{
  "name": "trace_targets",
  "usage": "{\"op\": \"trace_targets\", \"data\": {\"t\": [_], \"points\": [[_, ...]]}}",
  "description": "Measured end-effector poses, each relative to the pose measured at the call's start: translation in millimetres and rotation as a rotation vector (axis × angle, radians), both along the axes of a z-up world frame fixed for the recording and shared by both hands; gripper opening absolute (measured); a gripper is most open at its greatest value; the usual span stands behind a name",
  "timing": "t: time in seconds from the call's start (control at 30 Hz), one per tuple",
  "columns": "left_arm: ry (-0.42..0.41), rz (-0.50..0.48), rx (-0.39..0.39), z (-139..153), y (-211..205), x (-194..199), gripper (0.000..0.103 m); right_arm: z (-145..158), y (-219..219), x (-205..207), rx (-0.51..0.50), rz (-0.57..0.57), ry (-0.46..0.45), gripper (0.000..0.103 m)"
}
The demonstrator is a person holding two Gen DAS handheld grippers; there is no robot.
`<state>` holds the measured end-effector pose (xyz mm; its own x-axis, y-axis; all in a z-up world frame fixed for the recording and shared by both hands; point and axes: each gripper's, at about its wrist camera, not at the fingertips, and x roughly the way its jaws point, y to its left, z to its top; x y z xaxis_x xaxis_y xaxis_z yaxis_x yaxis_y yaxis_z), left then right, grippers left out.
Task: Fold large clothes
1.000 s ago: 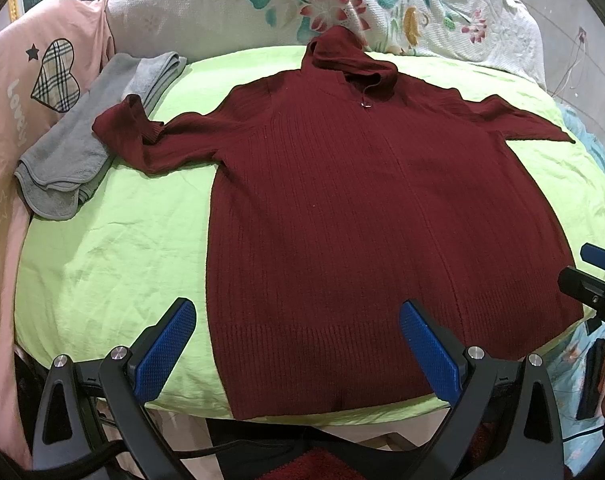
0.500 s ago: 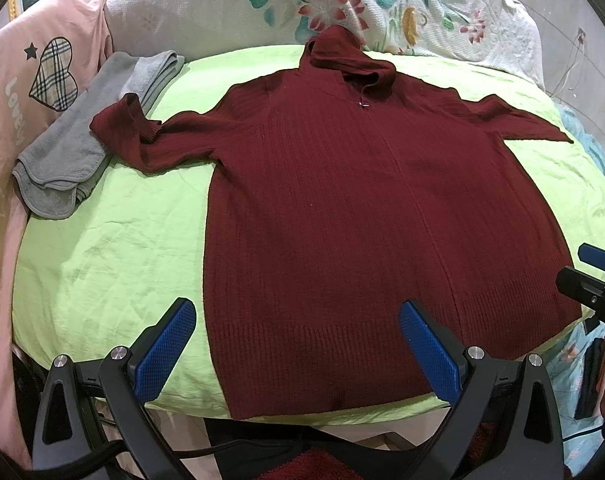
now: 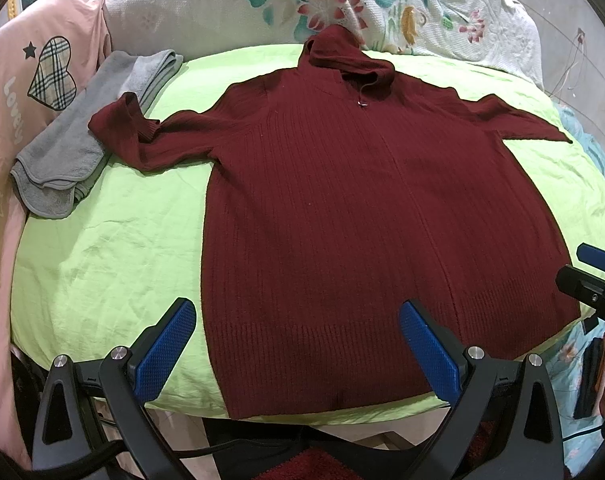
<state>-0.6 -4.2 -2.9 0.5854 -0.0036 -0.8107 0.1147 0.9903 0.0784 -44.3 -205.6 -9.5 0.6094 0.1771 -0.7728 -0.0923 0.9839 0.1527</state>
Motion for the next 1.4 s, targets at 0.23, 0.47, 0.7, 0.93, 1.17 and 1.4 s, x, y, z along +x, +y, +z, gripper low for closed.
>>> {"op": "trace_targets", "data": {"t": [0.23, 0.47, 0.7, 0.93, 1.17, 1.4], "points": [[0.005, 0.002, 0.0, 0, 0, -1, 0.102, 0, 0, 0, 0.005, 0.0, 0.006, 0.103], [0.016, 0.0, 0.009, -1, 0, 1, 0.102, -1, 2, -2, 0.0, 0.001, 0.0, 0.103], [0.002, -0.012, 0.003, -2, -2, 2, 0.102, 0, 2, -1, 0.018, 0.0, 0.014, 0.103], [0.021, -0.023, -0.098, 1, 2, 14, 0.102, 1, -8, 6, 0.076, -0.01, 0.034, 0.103], [0.078, -0.033, -0.105, -6, -5, 35, 0.102, 3, -61, 28, 0.209, -0.102, 0.016, 0.103], [0.123, -0.039, -0.084, -17, -11, 56, 0.102, 1, -145, 53, 0.328, -0.28, -0.034, 0.103]]}}
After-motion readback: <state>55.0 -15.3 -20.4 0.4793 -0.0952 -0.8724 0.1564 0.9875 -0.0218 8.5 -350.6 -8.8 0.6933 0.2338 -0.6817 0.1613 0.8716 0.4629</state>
